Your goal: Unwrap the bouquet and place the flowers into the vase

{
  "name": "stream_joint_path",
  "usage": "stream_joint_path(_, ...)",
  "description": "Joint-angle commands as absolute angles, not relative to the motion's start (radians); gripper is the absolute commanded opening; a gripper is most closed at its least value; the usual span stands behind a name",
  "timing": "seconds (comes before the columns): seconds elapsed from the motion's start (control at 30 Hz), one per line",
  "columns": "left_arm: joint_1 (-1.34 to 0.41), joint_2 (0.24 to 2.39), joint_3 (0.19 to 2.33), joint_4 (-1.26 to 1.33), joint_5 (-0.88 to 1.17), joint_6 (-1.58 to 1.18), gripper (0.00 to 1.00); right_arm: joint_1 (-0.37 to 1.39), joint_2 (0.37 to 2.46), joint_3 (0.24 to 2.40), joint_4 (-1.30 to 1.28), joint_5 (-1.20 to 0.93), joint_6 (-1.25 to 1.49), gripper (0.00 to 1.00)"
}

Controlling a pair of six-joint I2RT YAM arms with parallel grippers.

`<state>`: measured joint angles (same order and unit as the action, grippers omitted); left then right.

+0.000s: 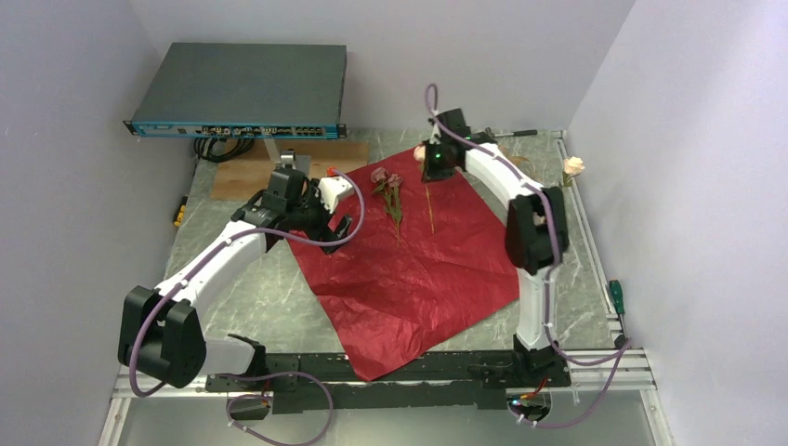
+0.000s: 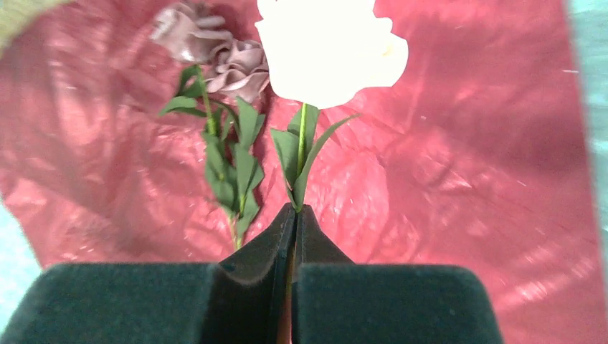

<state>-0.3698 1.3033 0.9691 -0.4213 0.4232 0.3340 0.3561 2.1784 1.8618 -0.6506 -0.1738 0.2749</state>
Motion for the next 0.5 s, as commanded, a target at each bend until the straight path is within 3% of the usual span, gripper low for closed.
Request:
stream_joint_path(0.0, -0.368, 1.336, 1.019, -0.377, 0.462, 0.317, 0.99, 0.316, 1.898, 1.691, -0.402, -0.236, 0.316, 0.0)
stream_joint_path(0.47, -0.368, 1.431, 1.095, -0.35, 0.535, 0.27, 0.99, 0.116, 1.237, 1.279, -0.219, -0.24, 0.328, 0.0)
